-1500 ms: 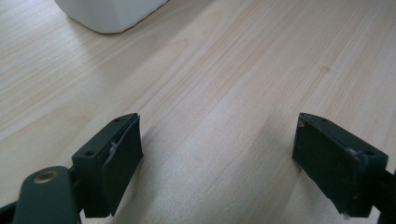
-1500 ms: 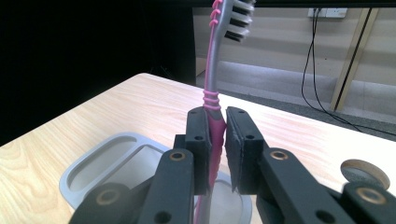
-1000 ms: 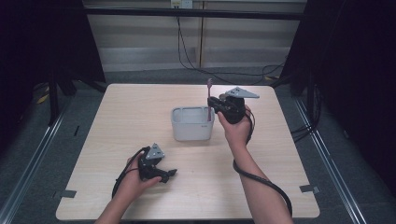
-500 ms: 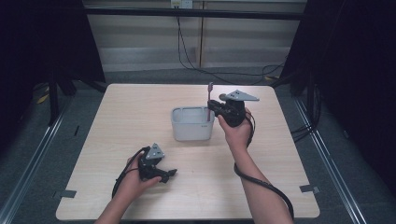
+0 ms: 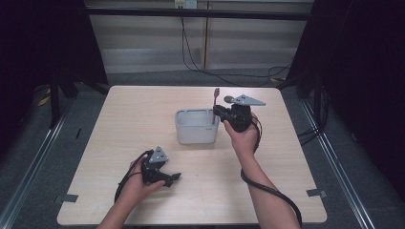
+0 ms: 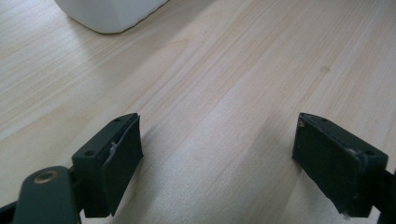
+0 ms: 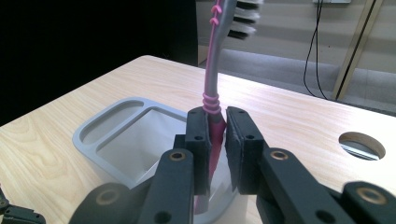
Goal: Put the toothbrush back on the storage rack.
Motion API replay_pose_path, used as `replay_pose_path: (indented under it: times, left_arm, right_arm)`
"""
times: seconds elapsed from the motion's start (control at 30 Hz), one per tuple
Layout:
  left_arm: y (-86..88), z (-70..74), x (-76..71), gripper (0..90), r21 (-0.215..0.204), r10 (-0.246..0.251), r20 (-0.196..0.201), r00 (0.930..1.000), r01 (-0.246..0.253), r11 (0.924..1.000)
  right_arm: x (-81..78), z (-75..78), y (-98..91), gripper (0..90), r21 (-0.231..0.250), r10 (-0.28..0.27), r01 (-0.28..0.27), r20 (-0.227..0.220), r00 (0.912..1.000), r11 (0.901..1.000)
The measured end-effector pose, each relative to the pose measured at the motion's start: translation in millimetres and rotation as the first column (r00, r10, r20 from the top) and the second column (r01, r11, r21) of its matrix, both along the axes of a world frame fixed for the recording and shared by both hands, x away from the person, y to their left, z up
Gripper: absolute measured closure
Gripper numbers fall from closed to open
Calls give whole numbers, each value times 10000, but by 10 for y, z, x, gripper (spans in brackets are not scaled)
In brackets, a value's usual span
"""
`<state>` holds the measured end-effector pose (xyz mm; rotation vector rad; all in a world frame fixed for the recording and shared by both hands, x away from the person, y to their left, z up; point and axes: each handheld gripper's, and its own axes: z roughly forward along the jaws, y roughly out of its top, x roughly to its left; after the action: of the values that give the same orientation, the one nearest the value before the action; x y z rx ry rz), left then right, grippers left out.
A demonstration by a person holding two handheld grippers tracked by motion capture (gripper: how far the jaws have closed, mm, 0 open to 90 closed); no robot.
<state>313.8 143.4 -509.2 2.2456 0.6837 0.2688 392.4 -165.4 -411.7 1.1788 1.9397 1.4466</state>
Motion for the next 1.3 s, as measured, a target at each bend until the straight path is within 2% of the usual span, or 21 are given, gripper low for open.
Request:
replay_pose_path:
  times: [0.8, 1.03, 1.3]
  left_arm:
    - [1, 0, 1, 154, 11, -7, 2, 10000, 7, 10000]
    - [0, 0, 0, 153, 4, -1, 0, 10000, 1, 10000]
    - [1, 1, 0, 153, 8, -2, -1, 10000, 2, 10000]
  right_arm:
    - [-59, -58, -16, 798, -162, 203, -208, -320, 9993, 9997]
    - [-70, -47, 5, 826, -181, 318, -325, -350, 9989, 9993]
    - [-87, -37, -5, 768, -230, 304, -312, -365, 9989, 9992]
